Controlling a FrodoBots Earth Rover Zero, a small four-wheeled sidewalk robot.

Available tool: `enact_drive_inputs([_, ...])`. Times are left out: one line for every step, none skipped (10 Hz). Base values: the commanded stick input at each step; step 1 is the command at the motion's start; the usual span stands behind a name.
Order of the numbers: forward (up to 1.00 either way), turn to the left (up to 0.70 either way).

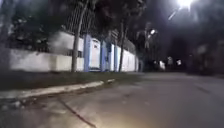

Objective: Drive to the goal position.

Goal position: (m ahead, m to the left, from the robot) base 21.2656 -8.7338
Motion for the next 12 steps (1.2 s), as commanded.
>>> enact_drive_inputs([0.7,-0.17])
enact_drive_inputs([0.7,-0.35])
enact_drive_inputs([0.7,-0.35])
enact_drive_inputs([0.7,-0.35])
enact_drive_inputs([0.7,-0.35])
enact_drive_inputs([0.7,-0.35])
enact_drive_inputs([0.7,-0.35])
enact_drive_inputs([0.7,-0.35])
enact_drive_inputs([0.7,-0.35])
enact_drive_inputs([0.7,-0.35])
enact_drive_inputs([0.7,-0.35])
enact_drive_inputs([0.7,-0.35])
